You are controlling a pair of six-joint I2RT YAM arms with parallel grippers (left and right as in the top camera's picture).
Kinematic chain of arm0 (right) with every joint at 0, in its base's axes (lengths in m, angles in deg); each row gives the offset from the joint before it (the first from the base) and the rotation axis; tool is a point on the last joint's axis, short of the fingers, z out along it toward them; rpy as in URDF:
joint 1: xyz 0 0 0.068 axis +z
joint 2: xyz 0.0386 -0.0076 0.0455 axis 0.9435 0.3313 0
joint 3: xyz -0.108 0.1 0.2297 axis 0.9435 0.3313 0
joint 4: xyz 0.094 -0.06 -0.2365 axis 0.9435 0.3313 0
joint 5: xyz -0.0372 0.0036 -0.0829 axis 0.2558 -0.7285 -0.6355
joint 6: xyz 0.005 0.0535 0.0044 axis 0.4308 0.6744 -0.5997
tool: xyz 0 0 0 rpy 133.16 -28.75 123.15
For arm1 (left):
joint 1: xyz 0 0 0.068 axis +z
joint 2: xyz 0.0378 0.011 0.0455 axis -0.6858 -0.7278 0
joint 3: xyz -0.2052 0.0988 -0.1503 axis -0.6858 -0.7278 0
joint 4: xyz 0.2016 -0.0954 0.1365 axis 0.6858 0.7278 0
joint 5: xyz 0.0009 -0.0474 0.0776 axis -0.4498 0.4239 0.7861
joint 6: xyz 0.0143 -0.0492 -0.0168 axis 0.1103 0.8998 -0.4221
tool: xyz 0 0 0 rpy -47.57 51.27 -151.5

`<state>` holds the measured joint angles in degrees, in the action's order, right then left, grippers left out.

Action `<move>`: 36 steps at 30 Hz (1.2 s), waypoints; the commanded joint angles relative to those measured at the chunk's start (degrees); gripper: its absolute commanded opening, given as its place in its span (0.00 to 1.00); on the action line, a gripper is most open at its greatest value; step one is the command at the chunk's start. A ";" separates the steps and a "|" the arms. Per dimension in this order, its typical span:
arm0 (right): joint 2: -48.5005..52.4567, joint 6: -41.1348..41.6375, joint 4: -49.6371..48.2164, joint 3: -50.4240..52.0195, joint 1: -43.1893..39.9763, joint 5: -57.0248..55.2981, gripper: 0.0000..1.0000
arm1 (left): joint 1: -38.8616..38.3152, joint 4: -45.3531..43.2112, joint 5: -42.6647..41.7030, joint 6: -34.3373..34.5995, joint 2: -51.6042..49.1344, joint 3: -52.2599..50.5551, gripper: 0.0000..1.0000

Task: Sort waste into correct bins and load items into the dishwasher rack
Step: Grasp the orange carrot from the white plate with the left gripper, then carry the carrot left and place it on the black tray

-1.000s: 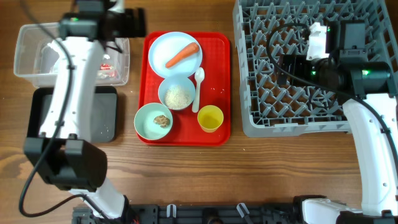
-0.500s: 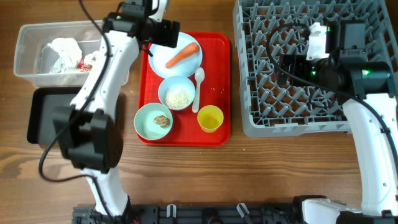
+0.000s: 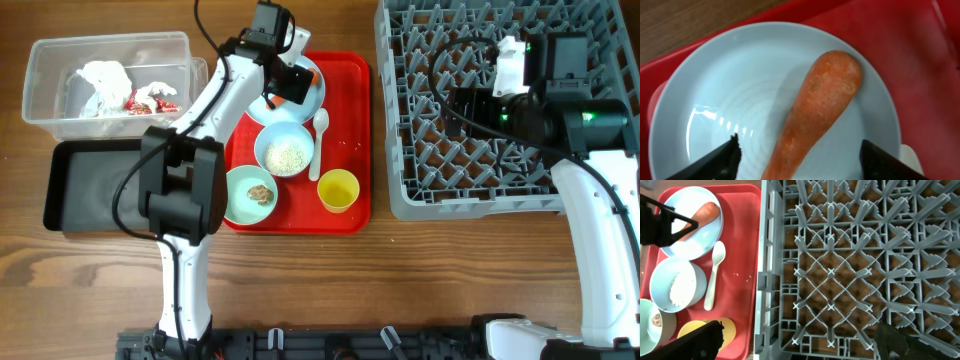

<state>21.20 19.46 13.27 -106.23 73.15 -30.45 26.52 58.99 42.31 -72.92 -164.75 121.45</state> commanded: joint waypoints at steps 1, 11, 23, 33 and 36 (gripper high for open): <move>0.48 0.85 -0.17 -0.79 -0.22 0.92 1.00 | 0.33 -0.79 -0.70 -2.19 -2.97 -0.11 0.73; 0.48 0.81 -0.15 -0.79 -0.22 0.92 1.00 | 0.26 -1.90 -0.70 -2.14 -6.05 -0.11 0.24; 0.48 0.83 0.13 -0.76 -0.22 0.92 1.00 | 0.33 -1.70 0.61 4.31 1.81 0.02 0.04; 0.48 0.81 0.42 -0.79 -0.22 0.92 1.00 | 0.46 8.63 2.80 13.42 25.97 0.02 0.04; 0.48 0.83 0.74 -0.79 -0.22 0.92 1.00 | 0.55 16.33 5.27 16.70 33.48 0.02 0.04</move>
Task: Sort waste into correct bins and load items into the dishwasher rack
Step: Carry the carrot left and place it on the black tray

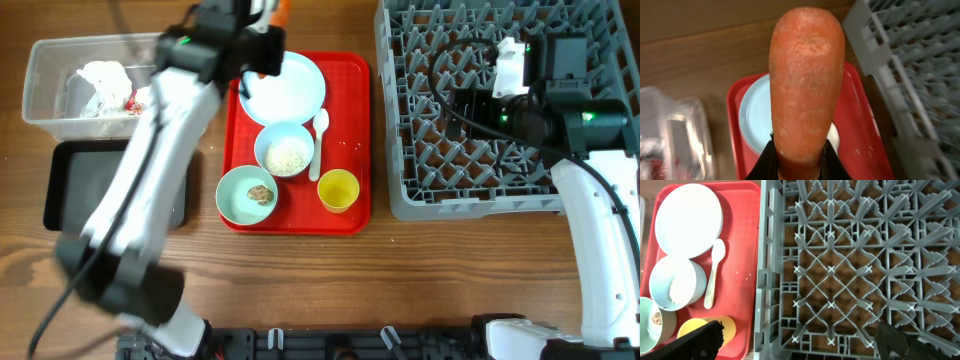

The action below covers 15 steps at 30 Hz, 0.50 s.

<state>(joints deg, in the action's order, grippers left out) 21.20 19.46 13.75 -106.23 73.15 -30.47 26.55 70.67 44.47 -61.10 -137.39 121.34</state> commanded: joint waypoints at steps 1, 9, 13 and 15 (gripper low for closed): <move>0.48 0.83 0.35 -0.76 -0.22 0.94 1.00 | 0.52 7.48 5.29 6.21 7.82 0.13 0.04; 0.48 0.83 0.17 -0.76 -0.22 0.94 1.00 | 0.70 25.09 23.37 22.23 11.74 0.11 0.04; 0.48 0.81 0.52 -0.79 -0.22 0.94 1.00 | 3.28 26.56 24.68 29.83 11.50 -0.96 0.04; 0.48 0.83 1.16 -0.76 -0.22 0.92 1.00 | 6.19 26.58 24.87 34.07 11.50 -2.49 0.04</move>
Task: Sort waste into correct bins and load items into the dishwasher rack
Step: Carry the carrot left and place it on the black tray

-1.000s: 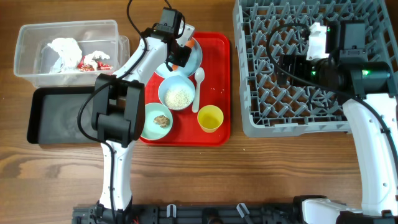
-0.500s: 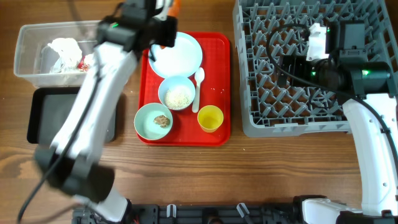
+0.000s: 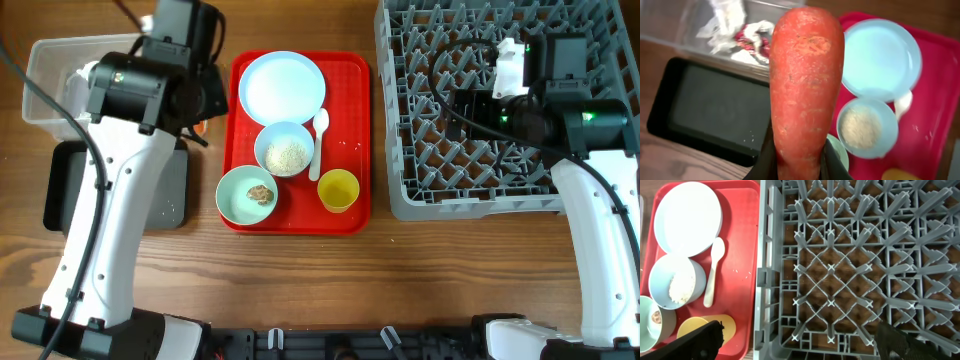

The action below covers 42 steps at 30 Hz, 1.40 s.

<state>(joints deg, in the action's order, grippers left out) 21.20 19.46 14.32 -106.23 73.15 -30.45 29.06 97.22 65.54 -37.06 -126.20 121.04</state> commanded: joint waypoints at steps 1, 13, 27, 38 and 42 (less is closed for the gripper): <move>0.48 0.83 0.76 -0.76 -0.22 0.90 0.99 | 5.53 0.02 3.76 12.39 0.31 -3.26 0.04; 0.48 0.81 0.76 -0.76 -0.22 0.92 1.00 | 21.59 -6.10 3.82 40.26 0.31 -26.03 0.04; 0.48 0.85 1.92 -0.76 -0.22 0.92 1.00 | 25.77 -48.61 7.69 44.46 -0.35 -55.58 0.24; 0.48 0.85 1.53 -0.76 -0.22 0.92 1.00 | 25.70 -46.80 4.79 16.85 1.60 -50.77 0.90; 0.48 0.85 0.90 -0.76 -0.22 0.94 1.00 | 25.00 -43.17 -11.47 0.52 7.17 -44.39 0.90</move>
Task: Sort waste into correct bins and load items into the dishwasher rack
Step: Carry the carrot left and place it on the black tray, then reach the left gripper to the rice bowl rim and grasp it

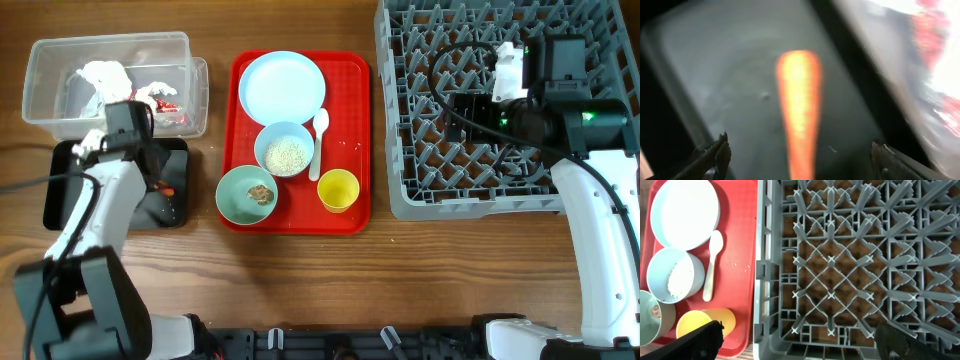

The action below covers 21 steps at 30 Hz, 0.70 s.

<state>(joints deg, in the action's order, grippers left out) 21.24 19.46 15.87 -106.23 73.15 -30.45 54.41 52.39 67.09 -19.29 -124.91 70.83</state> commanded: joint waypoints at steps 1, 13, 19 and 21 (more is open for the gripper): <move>0.44 0.85 -0.92 -0.76 -0.22 0.96 1.00 | -0.87 2.25 -15.96 -19.41 7.17 6.91 0.91; 0.44 1.07 -5.25 -0.76 -0.22 8.63 1.00 | -25.99 -3.15 -28.28 -30.75 9.11 9.62 0.94; 0.44 1.33 -5.18 -0.76 -0.22 8.66 1.00 | -32.70 5.70 -27.63 -32.65 -3.56 24.24 0.89; 0.44 2.40 -5.07 -0.76 -0.22 8.66 1.00 | -33.97 7.61 -27.58 -33.55 -8.48 27.96 0.88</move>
<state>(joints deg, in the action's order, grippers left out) 21.24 20.31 10.86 -106.23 73.15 -22.95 22.24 57.49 39.95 -49.93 -126.20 92.21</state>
